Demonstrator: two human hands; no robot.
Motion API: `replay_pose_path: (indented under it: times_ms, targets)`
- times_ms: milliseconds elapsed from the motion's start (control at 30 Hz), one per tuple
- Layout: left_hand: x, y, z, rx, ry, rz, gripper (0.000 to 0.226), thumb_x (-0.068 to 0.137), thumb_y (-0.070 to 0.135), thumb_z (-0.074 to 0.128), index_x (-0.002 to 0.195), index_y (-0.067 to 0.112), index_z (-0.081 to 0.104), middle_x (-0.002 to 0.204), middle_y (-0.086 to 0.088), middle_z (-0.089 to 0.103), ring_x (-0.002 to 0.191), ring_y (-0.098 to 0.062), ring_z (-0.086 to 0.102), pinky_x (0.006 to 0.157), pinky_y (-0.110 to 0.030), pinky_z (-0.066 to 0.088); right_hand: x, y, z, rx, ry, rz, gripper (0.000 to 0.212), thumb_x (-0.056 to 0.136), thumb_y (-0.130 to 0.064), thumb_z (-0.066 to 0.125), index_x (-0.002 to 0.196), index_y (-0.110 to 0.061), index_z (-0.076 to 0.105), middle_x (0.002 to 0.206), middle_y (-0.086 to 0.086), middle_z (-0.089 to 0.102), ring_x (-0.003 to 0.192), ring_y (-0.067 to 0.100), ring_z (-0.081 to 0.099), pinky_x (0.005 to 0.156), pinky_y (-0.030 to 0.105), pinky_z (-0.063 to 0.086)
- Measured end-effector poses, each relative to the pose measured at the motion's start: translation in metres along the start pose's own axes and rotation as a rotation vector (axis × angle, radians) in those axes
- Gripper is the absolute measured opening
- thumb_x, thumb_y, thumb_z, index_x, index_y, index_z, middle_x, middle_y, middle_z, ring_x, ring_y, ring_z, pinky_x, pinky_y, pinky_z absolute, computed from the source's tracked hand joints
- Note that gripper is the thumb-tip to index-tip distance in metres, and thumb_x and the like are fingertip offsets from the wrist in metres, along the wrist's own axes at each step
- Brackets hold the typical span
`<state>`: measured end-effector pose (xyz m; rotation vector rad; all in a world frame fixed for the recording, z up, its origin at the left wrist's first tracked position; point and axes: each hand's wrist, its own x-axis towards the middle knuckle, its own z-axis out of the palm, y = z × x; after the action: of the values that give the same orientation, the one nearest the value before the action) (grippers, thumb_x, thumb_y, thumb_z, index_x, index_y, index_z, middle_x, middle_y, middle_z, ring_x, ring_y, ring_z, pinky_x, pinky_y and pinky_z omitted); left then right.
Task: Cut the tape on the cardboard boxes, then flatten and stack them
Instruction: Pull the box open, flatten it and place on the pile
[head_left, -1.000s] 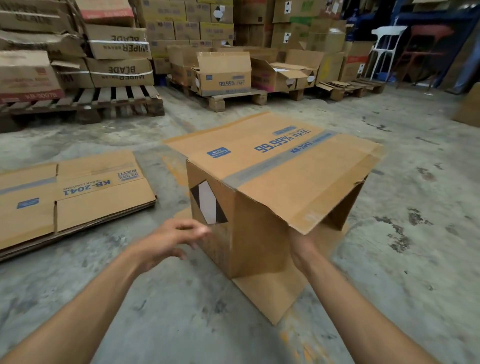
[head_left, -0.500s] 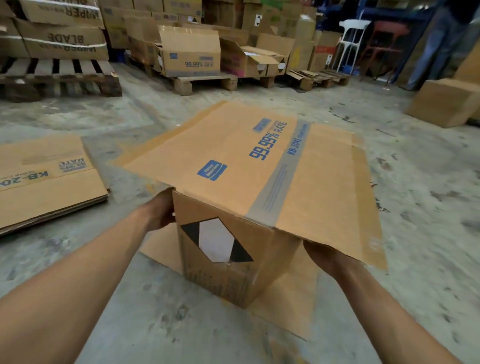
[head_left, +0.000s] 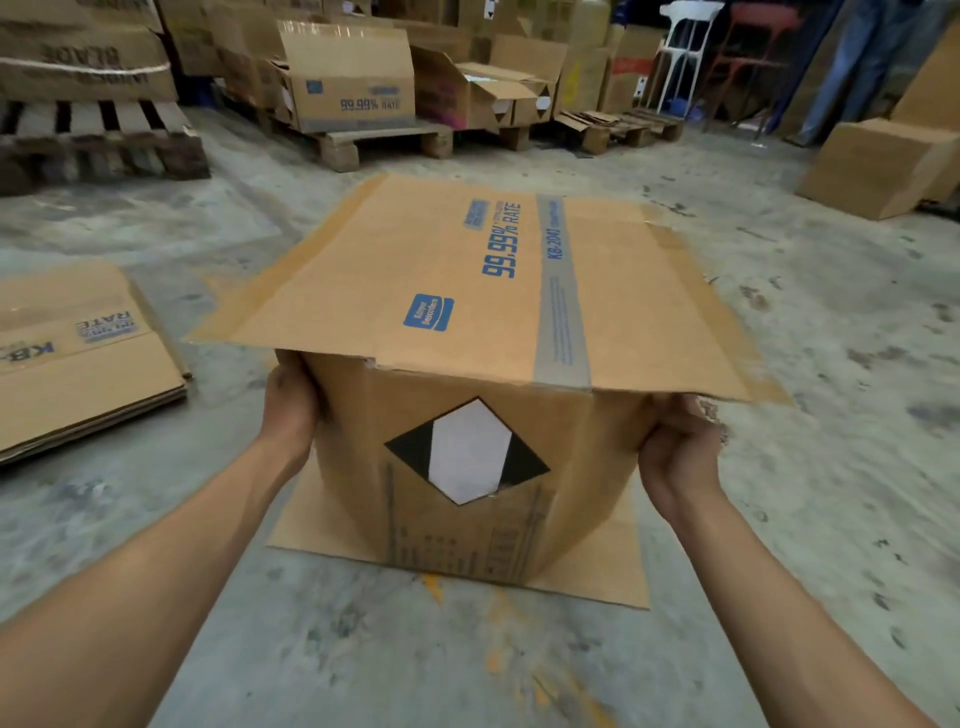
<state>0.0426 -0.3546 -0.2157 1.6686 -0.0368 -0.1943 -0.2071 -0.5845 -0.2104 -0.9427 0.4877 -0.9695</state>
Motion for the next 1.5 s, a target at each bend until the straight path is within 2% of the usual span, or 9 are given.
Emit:
replay_pose_path:
  times_ms: [200,467,633,767,900,1000,1067,1200,1500]
  targets:
    - [0.009,-0.028,-0.025,-0.016,0.068,0.052,0.055,0.104,0.047,0.026,0.119,0.007,0.061,0.117,-0.004,0.058,0.111,-0.017,0.052,0.093,-0.034,0.04,0.006,-0.011,-0.016,-0.263,0.395,-0.044,0.012,0.084,-0.014,0.072,0.093,-0.02,0.067,0.098,-0.003,0.069,0.086,0.013,0.063,0.073,0.021,0.05]
    - [-0.003,-0.056,-0.03,0.17,-0.343,-0.109,0.042,0.1,0.018,0.051,0.141,0.019,0.041,0.127,-0.008,0.058,0.105,-0.025,0.058,0.081,-0.034,0.049,0.03,0.026,-0.016,-1.217,0.116,0.187,0.094,0.08,-0.036,0.075,0.154,-0.023,0.02,0.159,0.01,0.016,0.146,0.029,0.021,0.119,0.045,0.022]
    - [-0.019,-0.077,-0.012,0.238,-0.471,-0.383,0.047,0.101,0.035,0.048,0.144,0.02,0.036,0.137,-0.004,0.054,0.114,-0.027,0.056,0.095,-0.038,0.044,0.006,0.065,-0.021,-1.219,-0.402,0.538,0.071,0.087,-0.025,0.07,0.149,-0.016,0.036,0.15,0.009,0.04,0.136,0.025,0.041,0.105,0.028,0.033]
    - [-0.035,-0.081,0.004,0.43,-0.369,-0.338,0.056,0.098,0.043,0.052,0.14,0.007,0.044,0.141,-0.013,0.051,0.126,-0.033,0.05,0.09,-0.032,0.039,-0.014,0.093,-0.022,-1.617,-0.589,0.487,0.082,0.066,-0.074,0.067,0.136,-0.034,0.051,0.148,0.009,0.036,0.14,0.03,0.029,0.114,0.043,0.029]
    - [-0.048,-0.08,0.006,0.293,-0.501,-0.567,0.068,0.091,0.069,0.038,0.134,0.017,0.044,0.104,-0.015,0.072,0.08,-0.027,0.068,0.075,-0.034,0.041,-0.035,0.09,0.001,-1.619,-0.666,0.407,0.096,0.059,-0.082,0.065,0.141,-0.039,0.041,0.163,0.005,0.001,0.15,0.027,-0.004,0.116,0.055,0.005]
    - [-0.064,-0.075,0.023,0.03,-0.652,-0.624,0.081,0.089,0.076,0.016,0.125,0.016,0.057,0.095,-0.006,0.074,0.097,-0.022,0.063,0.086,-0.04,0.034,-0.044,0.086,0.024,-1.318,-0.85,0.6,0.116,0.065,-0.07,0.073,0.155,-0.031,0.012,0.163,0.005,0.014,0.149,0.023,0.018,0.116,0.04,0.023]
    - [-0.069,-0.065,0.04,-0.036,-0.632,-0.588,0.087,0.089,0.077,0.007,0.12,0.019,0.064,0.103,-0.003,0.074,0.11,-0.023,0.06,0.091,-0.042,0.031,-0.045,0.098,0.03,-1.343,-0.869,0.659,0.125,0.065,-0.06,0.081,0.156,-0.026,0.002,0.161,0.009,0.021,0.146,0.026,0.026,0.113,0.037,0.03]
    - [-0.068,-0.055,0.052,0.103,-0.433,-0.453,0.082,0.094,0.07,0.01,0.124,0.014,0.061,0.109,-0.007,0.067,0.103,-0.027,0.06,0.093,-0.042,0.038,-0.052,0.117,0.018,-1.762,-0.685,0.395,0.099,0.066,-0.059,0.079,0.142,-0.015,0.032,0.145,0.008,0.036,0.132,0.031,0.034,0.105,0.048,0.038]
    - [-0.086,-0.089,0.054,-0.139,-0.483,-0.681,0.086,0.094,0.068,0.025,0.152,0.005,0.024,0.148,-0.02,0.042,0.134,-0.035,0.044,0.111,-0.047,0.036,-0.073,0.126,0.001,-2.054,-0.7,-0.05,0.052,0.082,-0.02,0.064,0.128,-0.012,0.041,0.119,0.017,0.052,0.112,0.035,0.042,0.082,0.04,0.045]
